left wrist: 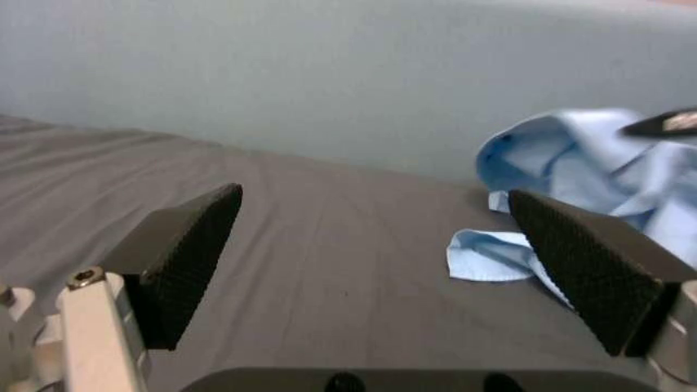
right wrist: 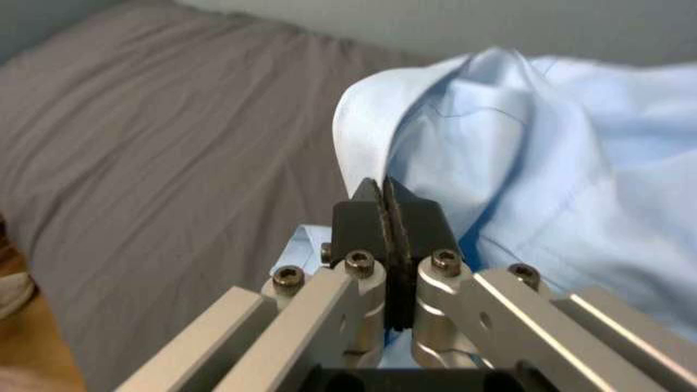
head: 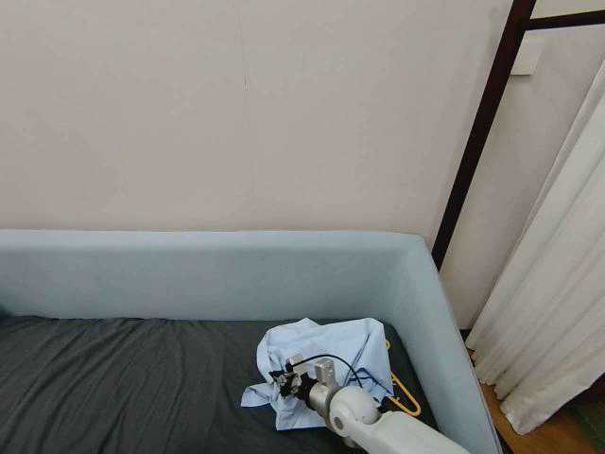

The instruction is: Pick up the clothes from the sofa and hang them on the clothes hanger.

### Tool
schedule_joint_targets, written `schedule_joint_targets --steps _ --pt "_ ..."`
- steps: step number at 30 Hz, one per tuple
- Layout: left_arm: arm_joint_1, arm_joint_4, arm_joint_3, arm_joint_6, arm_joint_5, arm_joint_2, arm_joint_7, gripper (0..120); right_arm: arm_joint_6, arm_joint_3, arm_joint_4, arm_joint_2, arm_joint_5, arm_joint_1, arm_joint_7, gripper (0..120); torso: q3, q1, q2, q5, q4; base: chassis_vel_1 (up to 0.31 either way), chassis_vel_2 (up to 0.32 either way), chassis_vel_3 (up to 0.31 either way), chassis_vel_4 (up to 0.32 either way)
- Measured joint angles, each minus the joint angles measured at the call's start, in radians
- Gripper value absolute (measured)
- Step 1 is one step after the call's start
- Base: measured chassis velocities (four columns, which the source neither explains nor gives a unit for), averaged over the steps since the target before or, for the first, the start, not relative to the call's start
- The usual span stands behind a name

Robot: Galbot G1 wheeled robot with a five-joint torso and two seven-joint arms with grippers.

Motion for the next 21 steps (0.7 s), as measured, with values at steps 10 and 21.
schedule_joint_targets --steps 10,21 --pt "-0.029 -0.059 0.02 0.059 -0.001 0.031 -0.011 97 -0.012 0.09 0.325 -0.318 0.066 -0.01 -0.026 0 0.0 0.0 0.0 0.0 0.0 0.0 0.0 0.0 0.0" --pt "-0.133 -0.089 0.102 0.142 -0.039 0.12 -0.011 97 0.007 0.241 0.471 -0.493 0.076 -0.081 -0.084 0 0.0 0.0 0.0 -0.0001 0.0002 0.0 0.0 0.0 0.0"
